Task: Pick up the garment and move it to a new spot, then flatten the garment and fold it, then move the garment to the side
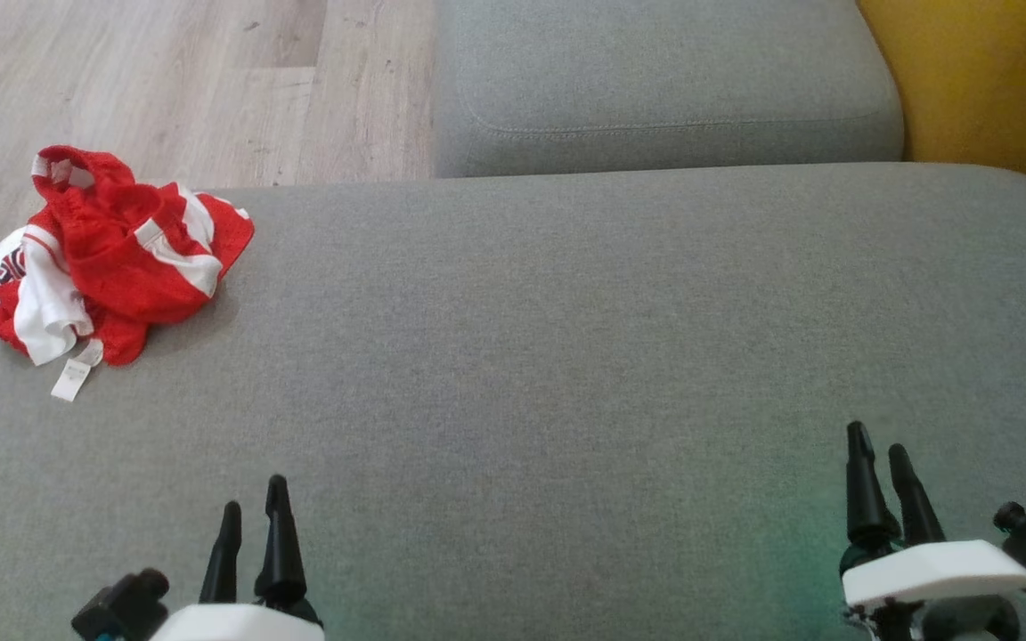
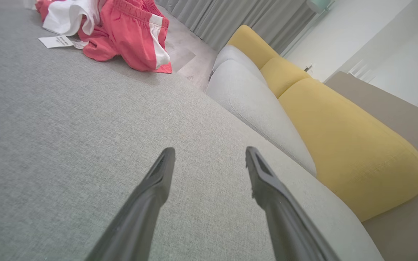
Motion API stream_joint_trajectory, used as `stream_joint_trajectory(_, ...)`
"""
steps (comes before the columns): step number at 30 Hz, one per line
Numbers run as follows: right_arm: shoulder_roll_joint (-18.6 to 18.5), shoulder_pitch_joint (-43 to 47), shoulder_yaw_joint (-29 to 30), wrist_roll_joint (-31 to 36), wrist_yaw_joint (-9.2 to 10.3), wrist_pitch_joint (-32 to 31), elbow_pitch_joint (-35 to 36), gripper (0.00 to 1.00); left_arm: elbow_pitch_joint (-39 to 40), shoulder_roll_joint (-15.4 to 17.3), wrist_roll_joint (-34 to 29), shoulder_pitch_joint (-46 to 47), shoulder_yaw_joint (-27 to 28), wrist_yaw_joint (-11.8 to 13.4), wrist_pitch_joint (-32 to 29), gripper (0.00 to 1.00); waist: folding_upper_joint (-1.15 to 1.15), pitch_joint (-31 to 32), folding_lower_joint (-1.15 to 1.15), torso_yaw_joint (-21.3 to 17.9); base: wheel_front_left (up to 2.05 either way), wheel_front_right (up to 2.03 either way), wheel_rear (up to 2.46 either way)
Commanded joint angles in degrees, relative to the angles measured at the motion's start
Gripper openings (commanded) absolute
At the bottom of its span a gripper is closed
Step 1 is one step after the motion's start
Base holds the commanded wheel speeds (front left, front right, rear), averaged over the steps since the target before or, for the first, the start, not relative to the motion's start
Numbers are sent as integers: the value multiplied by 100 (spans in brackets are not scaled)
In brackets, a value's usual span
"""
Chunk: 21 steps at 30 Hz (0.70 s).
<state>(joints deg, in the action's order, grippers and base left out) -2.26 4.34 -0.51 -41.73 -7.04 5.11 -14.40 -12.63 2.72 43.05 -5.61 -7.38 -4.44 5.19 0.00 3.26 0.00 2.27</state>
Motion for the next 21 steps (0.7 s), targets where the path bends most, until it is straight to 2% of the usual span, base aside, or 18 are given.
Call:
stream_joint_trajectory(1, -37, -141, -125, 181, -26, 95, 195, 100, 158, 46, -178, 122, 62, 42, 80, 100, 0, 5, 0, 3, 0, 0, 0)
stream_joint_trajectory(21, -46, -58, -303, 1746, -33, 433, 152, 100, 133, 60, -1508, -30, -53, 104, 421, 100, 0, 79, 0, 84, 0, 0, 0)
